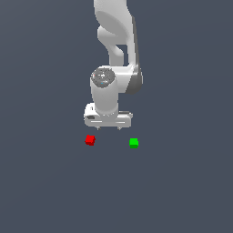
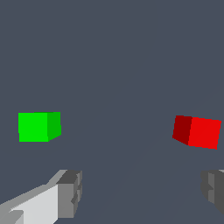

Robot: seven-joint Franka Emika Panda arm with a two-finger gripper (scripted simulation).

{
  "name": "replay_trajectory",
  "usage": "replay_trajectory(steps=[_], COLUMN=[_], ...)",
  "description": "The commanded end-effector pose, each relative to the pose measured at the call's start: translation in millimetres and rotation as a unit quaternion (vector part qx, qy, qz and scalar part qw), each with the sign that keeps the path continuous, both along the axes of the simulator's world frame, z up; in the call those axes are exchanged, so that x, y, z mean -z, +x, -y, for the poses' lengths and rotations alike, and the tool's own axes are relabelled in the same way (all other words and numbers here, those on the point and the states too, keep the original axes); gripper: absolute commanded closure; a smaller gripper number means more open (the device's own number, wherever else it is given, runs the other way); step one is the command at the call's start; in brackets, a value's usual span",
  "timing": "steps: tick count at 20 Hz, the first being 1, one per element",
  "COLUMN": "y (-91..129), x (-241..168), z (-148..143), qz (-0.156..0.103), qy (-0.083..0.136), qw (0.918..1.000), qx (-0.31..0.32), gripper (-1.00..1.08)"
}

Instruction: Stack the red cube on top of the green cube.

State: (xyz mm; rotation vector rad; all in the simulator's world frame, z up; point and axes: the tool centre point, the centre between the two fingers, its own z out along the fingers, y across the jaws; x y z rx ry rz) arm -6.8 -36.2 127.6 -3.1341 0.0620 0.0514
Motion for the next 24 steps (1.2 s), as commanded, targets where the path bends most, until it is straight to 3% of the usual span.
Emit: replay_trajectory(steps=[1, 6, 10, 24], y=[2, 7, 9, 9], x=[14, 41, 53, 79], z=[26, 76, 98, 106], qz=[0.003, 0.011, 0.015, 0.015], qy=[-0.002, -0.005, -0.005, -0.005], qw=[0.9999, 0.9989, 0.9981, 0.9977], qx=[0.016, 0.046, 0.06, 0.066], gripper=[-0.92, -0.92, -0.92, -0.92])
